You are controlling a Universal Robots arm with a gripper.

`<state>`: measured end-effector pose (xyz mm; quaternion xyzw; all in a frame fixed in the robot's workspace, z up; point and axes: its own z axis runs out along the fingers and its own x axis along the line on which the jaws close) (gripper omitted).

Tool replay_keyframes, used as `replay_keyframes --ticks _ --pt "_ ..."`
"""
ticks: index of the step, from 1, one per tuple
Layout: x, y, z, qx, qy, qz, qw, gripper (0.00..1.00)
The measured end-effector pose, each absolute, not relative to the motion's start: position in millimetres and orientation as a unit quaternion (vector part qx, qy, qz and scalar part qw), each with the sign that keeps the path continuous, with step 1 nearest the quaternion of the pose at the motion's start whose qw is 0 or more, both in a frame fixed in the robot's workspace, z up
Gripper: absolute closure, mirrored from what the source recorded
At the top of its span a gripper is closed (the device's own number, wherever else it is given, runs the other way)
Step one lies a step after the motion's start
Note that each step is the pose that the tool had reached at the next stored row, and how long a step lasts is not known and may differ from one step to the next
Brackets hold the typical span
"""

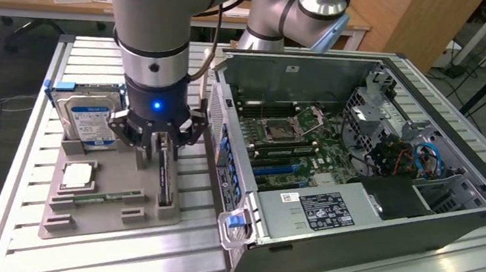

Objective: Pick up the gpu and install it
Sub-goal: 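Pick up the gpu and move the gpu toward the slot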

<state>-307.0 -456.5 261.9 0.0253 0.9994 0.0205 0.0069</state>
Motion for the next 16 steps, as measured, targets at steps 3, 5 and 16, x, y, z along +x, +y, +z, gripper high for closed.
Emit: replay_keyframes --ticks 3,5,16 --pt "-307.1 -457.5 257.7 0.025 0.999 0.020 0.007 0.53" --pt "-307.0 -458.0 254.3 0.025 0.999 0.020 0.007 0.53" --pt "-307.0 -458.2 235.3 0.025 0.999 0.020 0.007 0.53"
